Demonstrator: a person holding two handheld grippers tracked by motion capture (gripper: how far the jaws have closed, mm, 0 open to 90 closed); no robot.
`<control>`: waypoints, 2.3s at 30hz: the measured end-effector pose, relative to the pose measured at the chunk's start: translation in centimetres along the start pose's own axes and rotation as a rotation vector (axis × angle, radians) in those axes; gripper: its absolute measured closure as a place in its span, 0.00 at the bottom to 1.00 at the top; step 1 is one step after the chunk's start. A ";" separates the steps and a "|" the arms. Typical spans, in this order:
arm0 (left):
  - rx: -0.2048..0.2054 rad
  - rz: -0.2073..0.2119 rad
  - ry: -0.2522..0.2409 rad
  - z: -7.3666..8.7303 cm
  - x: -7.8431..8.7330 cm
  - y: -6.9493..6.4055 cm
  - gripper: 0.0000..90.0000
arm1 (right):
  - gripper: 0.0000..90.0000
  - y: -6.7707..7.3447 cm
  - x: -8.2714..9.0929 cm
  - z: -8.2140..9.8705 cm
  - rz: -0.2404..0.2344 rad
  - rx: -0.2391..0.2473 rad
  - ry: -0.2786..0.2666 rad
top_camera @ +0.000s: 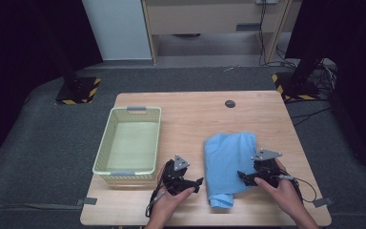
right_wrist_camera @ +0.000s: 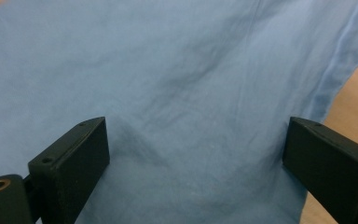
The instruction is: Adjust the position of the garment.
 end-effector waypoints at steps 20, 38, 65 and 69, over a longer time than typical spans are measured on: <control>-0.003 -0.010 -0.013 -0.2 0.3 0.1 0.07 | 0.06 1.3 -1.7 1.0 -0.029 -0.044 0.046; 0.001 -0.022 -0.015 -0.2 0.3 0.4 0.07 | 0.04 4.2 -2.1 -0.1 -0.059 -0.010 0.041; -0.046 -0.051 -0.030 -2.4 1.3 -0.9 0.09 | 0.08 2.6 2.1 -1.1 -0.077 0.020 -0.045; -0.042 -0.059 0.020 -3.7 0.9 -1.3 0.08 | 0.15 1.2 3.5 -0.4 -0.067 0.011 -0.033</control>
Point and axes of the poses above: each handheld gripper's, and its own axes: x roughly backward along the jaws, z roughly out of its underside, y roughly to its left, the point moved 1 cm from there along -x, roughly forward along the jaws, and after that the axes turned 10 degrees about x, right-handed, at the moved point
